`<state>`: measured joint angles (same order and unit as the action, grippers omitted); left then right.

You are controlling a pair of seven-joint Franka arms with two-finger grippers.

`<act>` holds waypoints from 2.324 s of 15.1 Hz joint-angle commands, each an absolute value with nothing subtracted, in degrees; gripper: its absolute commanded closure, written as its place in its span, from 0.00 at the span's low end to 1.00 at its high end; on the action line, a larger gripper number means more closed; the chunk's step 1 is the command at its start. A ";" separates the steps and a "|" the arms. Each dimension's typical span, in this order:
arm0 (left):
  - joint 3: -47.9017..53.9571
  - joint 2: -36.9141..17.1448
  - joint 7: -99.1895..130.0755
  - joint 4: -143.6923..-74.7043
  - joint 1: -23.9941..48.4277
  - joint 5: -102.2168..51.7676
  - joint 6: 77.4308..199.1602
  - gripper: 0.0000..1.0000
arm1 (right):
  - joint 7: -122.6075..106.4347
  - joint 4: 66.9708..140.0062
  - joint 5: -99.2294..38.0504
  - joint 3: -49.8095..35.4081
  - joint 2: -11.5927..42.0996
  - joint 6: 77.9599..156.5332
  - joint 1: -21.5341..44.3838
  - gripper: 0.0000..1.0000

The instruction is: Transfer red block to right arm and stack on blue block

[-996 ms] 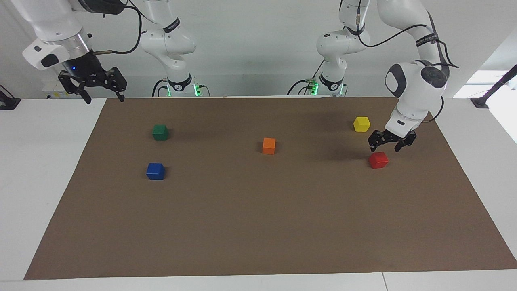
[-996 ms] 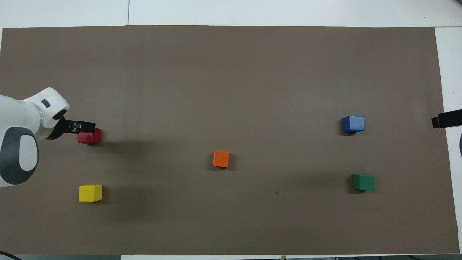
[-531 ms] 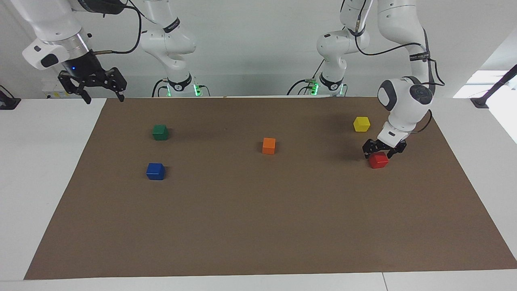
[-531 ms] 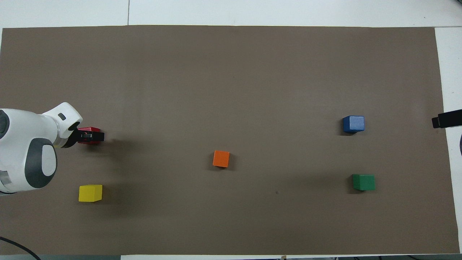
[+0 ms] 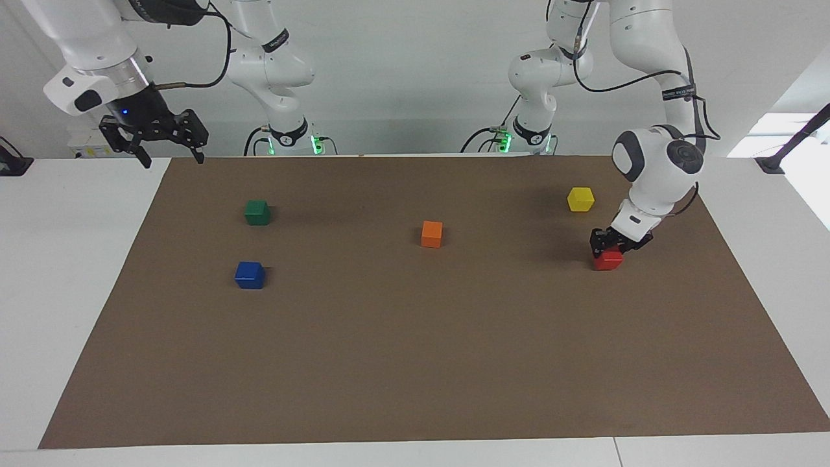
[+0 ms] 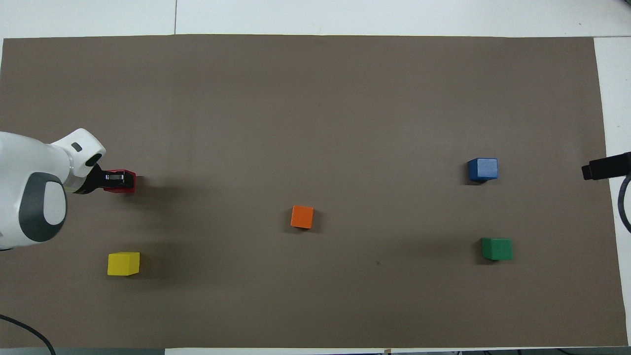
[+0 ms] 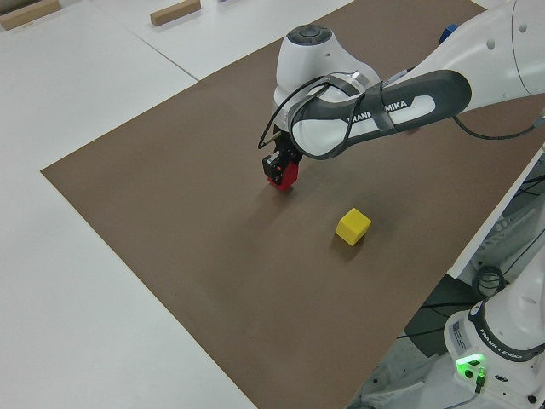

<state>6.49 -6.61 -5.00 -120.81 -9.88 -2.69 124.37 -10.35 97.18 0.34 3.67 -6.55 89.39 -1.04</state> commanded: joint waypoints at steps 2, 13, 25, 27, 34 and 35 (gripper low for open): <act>7.56 -4.85 7.08 -104.96 -9.32 -7.28 101.12 1.00 | -11.95 104.93 -7.87 3.08 -8.88 94.12 -1.31 0.00; 10.02 7.47 66.23 -104.59 14.66 -23.54 92.20 1.00 | -33.01 123.64 -57.52 3.52 -9.14 96.77 -11.33 0.00; 10.90 12.31 103.34 -118.65 29.51 -46.67 129.61 1.00 | -51.05 143.95 -96.21 3.43 -7.04 80.52 -6.52 0.00; 11.16 12.13 105.99 -118.65 32.77 -46.67 133.14 1.00 | -55.61 144.49 -98.52 3.43 -1.53 74.48 -4.92 0.00; 11.16 12.13 108.72 -122.34 39.55 -46.67 144.49 1.00 | -65.30 145.28 -101.16 3.25 7.82 61.18 1.14 0.00; 11.16 11.87 108.81 -122.43 39.46 -46.67 144.67 1.00 | -65.30 145.37 -101.25 3.25 7.74 60.65 2.10 0.00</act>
<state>11.93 10.38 108.36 -120.27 38.19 -45.30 142.63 -64.85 145.23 -100.02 3.27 8.57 61.87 1.13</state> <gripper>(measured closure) 0.449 0.000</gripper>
